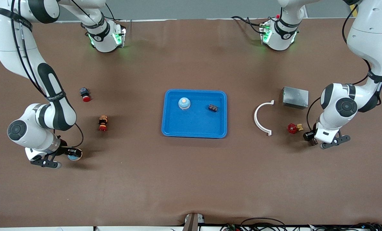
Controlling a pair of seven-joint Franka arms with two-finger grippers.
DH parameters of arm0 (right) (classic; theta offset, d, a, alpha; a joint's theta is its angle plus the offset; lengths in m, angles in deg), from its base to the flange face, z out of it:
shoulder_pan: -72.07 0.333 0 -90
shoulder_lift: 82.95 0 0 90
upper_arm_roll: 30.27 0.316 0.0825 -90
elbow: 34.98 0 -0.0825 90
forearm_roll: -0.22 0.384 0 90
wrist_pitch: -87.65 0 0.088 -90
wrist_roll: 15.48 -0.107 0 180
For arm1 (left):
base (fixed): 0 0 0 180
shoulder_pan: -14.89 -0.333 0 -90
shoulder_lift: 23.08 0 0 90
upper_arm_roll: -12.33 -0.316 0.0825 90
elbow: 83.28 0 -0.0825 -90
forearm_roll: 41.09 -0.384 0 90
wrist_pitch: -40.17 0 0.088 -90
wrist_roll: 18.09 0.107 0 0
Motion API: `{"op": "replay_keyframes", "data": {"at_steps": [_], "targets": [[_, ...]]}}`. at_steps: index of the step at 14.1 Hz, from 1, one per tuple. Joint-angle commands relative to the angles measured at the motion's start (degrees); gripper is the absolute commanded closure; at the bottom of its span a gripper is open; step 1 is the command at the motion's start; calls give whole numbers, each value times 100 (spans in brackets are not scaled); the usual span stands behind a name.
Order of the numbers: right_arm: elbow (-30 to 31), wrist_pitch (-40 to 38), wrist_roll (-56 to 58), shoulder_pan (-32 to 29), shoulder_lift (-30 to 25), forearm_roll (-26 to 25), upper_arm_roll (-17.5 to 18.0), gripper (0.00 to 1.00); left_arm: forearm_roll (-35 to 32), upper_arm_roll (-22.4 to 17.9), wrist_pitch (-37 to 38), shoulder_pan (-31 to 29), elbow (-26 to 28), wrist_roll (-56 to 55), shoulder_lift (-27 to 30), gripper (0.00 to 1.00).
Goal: Place electrolytic capacitor and blue bell in tray
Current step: 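Grasp the second bell with the right gripper while the left grasps the capacitor, then carry the bell toward the tray with the right gripper while the left carries the capacitor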
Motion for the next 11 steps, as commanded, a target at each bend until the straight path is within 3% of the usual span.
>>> {"op": "replay_keyframes", "data": {"at_steps": [1, 2, 3, 7, 11], "targets": [[-94, -445, -134, 151, -110, 66, 30, 100, -52, 30, -35, -10, -168, -18, -187, 57], [-103, -796, -371, 265, -259, 66, 30, 100, -52, 39, -35, -10, -168, -18, -187, 82], [-103, -1096, -747, 431, -434, 66, 30, 100, -52, 39, -35, -10, -159, -27, -187, 100], [-94, -1976, -2908, 1424, -1120, 66, 47, 100, 1, 258, 8, -46, -133, -53, 84, 100], [-85, -2040, -4658, 2303, -1394, 83, 74, 100, 9, 714, 613, -37, -194, -255, 516, 100]]}}
